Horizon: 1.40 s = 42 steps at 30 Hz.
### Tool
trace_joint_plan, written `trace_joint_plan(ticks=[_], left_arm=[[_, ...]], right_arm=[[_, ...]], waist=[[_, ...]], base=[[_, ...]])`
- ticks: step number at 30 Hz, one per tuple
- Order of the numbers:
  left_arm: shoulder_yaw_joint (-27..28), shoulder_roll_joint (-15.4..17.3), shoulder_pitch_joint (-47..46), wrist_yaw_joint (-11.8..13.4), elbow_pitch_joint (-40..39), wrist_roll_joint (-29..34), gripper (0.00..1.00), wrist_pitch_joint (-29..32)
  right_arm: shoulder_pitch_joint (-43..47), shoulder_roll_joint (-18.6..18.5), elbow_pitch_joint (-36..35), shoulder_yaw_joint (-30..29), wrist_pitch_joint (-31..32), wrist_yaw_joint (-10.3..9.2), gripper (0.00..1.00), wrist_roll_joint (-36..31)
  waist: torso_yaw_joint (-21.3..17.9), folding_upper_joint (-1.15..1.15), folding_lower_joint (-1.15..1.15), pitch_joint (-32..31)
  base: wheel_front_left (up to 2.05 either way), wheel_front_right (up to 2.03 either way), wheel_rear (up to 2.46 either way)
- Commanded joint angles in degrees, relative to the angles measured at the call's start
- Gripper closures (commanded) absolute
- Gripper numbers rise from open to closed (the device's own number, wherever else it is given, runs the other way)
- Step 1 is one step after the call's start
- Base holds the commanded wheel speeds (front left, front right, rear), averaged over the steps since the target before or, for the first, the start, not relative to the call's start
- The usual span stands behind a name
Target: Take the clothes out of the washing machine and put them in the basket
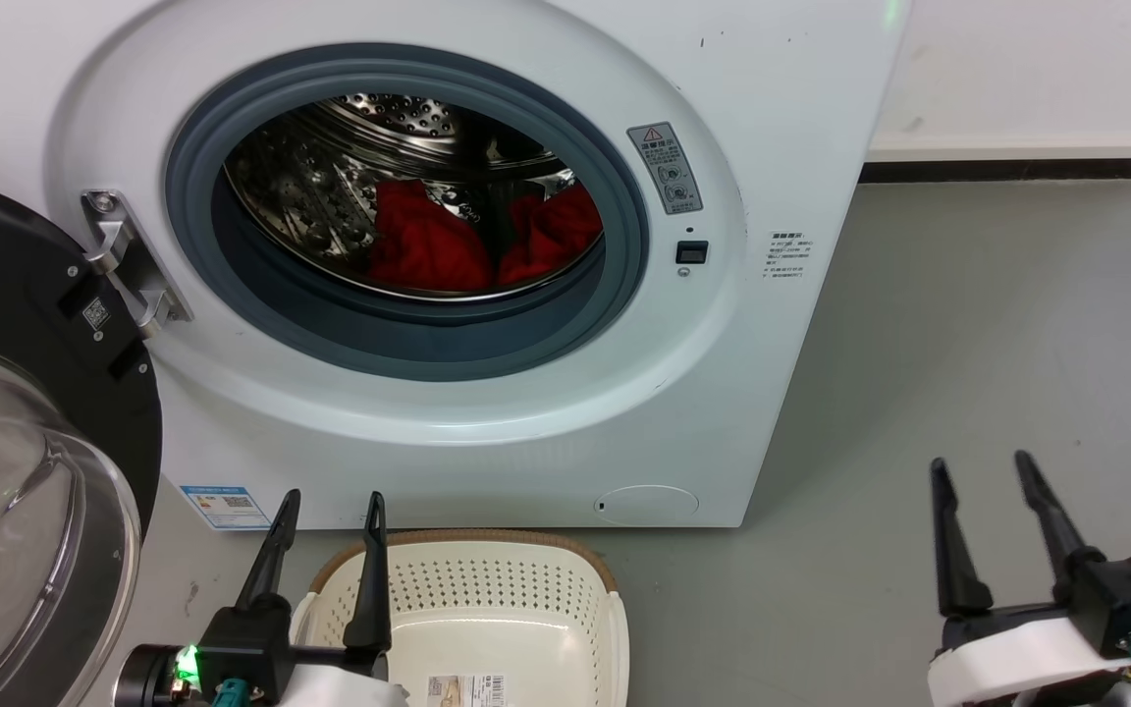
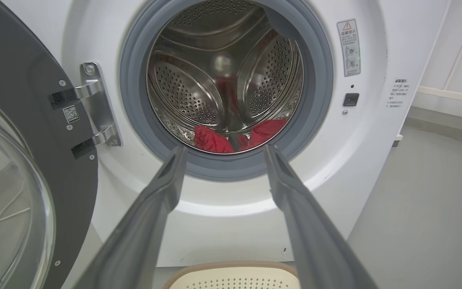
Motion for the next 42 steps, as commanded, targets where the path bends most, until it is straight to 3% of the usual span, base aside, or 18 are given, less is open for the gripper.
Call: trace_joint_plan(ticks=[1, 19, 28, 36, 42], left_arm=[[-0.07, -0.05, 0.41, -0.40, -0.22, 1.58, 0.00, -0.46], [0.02, -0.54, 0.49, -0.91, 0.71, 3.60, 0.00, -0.75], [3.31, -0.31, -4.54, -1.92, 4.67, 2.14, 0.00, -0.69], [4.11, 6.87, -19.47, -6.41, 9.44, 2.48, 0.00, -0.69], [3.21, 14.79, -37.52, -7.52, 18.88, 2.13, 0.00, 0.28]], right_arm=[[-0.04, 0.16, 0.70, 0.46, -0.46, -0.02, 0.00, -0.46], [-1.04, 0.10, 2.36, 1.31, -0.61, -0.04, 0.00, -2.15], [-4.32, 0.12, 0.80, 2.13, -0.60, -0.04, 0.00, -2.52], [-8.44, 0.14, -1.27, 2.72, -0.60, -0.03, 0.00, 0.96], [-10.84, 0.17, -2.59, 4.49, -0.61, -0.03, 0.00, 3.21]], waist=[[-0.02, 0.00, 0.00, 0.06], [-0.53, 0.00, 0.00, 0.75], [-4.60, 0.00, 0.00, 7.93], [-9.74, 0.00, 0.00, 20.58], [-13.01, 0.00, 0.00, 28.44]], base=[[0.00, 0.00, 0.00], [0.00, 0.00, 0.00], [0.00, 0.00, 0.00], [0.00, 0.00, 0.00], [0.00, 0.00, 0.00]])
